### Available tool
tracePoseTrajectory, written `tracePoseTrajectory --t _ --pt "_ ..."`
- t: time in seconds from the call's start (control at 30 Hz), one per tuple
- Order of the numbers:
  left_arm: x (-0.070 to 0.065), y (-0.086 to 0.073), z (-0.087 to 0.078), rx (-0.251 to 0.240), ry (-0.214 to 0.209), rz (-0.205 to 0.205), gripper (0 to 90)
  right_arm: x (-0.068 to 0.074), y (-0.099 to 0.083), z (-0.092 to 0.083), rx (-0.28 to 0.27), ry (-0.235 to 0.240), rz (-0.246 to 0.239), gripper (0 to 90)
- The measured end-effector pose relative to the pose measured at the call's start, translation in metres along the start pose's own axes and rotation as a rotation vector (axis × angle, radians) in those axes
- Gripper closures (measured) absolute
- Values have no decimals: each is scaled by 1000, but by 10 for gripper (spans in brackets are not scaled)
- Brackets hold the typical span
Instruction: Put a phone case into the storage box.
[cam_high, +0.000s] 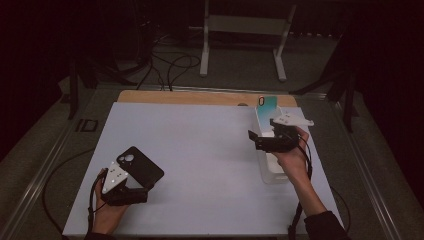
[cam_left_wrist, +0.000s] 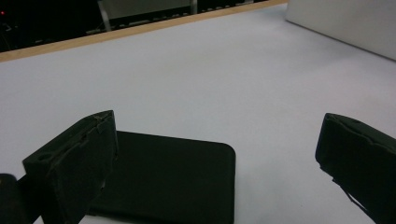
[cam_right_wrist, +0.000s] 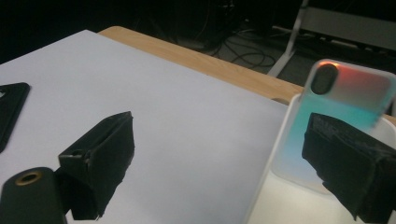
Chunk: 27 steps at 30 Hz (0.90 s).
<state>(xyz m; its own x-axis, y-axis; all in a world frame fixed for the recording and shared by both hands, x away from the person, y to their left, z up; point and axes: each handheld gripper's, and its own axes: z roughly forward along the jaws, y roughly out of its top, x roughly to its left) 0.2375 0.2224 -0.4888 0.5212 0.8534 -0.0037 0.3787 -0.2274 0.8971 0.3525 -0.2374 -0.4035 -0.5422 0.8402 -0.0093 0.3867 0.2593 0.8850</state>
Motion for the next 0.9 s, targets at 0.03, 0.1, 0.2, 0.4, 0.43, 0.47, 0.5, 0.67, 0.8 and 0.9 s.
tracePoseTrajectory --t 0.03,0.1,0.2,0.4,0.43,0.47,0.5,0.67,0.8,0.9 --pt "0 0 0 0 3 -3 1 1 -3 -3 -5 -2 4 92" --pt "1 0 0 0 5 -7 1 2 -9 -9 -16 9 16 92" --pt "1 0 0 2 7 -7 1 5 -21 -17 -20 -3 11 92" --pt "4 -1 -1 4 23 -17 1 7 -40 -29 -43 -10 50 92" --pt "5 -1 -1 3 24 -21 1 7 -43 -30 -44 -16 51 92" --pt "5 -1 -2 3 30 -24 1 7 -46 -31 -43 -18 55 92" --pt "7 -1 -3 2 35 -26 1 7 -49 -32 -45 -18 58 92" --pt "10 0 -6 -7 50 -44 2 10 -62 -37 -51 -34 61 97" --pt "12 -1 -7 -10 58 -51 2 11 -70 -41 -49 -47 58 98" --pt "13 -1 -8 -14 65 -54 2 10 -84 -47 -68 -49 69 120"
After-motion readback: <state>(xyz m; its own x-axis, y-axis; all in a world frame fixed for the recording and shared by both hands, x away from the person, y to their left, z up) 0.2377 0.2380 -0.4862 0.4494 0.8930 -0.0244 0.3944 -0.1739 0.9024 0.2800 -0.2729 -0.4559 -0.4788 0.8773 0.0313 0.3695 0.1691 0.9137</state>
